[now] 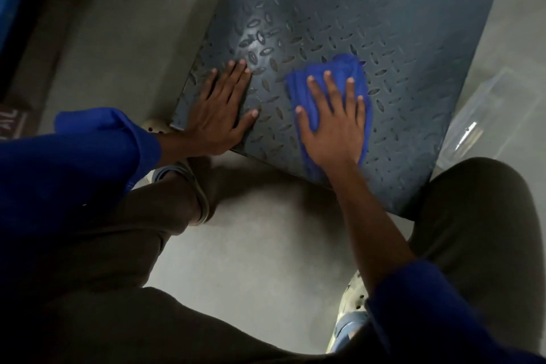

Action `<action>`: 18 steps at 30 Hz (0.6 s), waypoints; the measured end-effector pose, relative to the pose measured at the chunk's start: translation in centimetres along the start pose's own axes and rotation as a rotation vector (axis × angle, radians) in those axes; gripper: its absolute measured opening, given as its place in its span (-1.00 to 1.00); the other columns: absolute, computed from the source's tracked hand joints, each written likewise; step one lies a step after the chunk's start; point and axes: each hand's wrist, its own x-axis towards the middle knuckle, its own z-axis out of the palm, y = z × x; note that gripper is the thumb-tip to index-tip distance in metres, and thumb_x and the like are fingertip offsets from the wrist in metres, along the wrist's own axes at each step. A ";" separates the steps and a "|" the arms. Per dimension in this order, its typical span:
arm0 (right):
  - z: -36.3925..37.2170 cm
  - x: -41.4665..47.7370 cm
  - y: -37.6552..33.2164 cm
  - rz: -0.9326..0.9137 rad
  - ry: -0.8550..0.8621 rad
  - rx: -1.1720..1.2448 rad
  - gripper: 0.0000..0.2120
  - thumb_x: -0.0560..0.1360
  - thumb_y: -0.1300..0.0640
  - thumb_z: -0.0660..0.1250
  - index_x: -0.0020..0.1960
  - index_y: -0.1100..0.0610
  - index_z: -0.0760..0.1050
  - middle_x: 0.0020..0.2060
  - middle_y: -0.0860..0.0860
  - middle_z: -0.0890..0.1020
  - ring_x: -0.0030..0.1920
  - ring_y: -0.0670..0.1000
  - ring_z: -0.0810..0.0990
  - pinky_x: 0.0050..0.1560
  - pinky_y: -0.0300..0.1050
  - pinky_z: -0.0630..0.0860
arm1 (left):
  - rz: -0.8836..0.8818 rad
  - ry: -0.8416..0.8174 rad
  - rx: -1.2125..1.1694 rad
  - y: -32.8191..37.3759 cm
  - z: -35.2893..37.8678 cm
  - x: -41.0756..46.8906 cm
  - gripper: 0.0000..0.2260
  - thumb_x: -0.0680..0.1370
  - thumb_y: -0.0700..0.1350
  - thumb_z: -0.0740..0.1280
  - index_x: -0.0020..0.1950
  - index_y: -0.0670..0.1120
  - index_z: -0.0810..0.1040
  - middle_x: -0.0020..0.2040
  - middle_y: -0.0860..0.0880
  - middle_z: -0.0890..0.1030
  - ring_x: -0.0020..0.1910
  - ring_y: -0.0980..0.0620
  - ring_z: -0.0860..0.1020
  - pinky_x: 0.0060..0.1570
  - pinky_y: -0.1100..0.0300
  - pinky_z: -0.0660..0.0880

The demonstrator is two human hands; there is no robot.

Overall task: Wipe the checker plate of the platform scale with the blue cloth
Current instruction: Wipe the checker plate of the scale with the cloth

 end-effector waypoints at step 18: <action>-0.2 1.1 -0.4 0.073 -0.021 0.012 -0.34 0.65 -0.40 0.00 0.69 -0.20 0.06 0.70 -0.10 0.07 0.70 0.18 -0.02 0.65 0.29 0.00 | -0.004 -0.035 0.034 -0.7 0.3 0.4 -0.35 0.74 0.13 0.01 0.74 -0.20 0.02 0.75 -0.15 0.03 0.74 -0.11 -0.03 0.68 -0.23 -0.05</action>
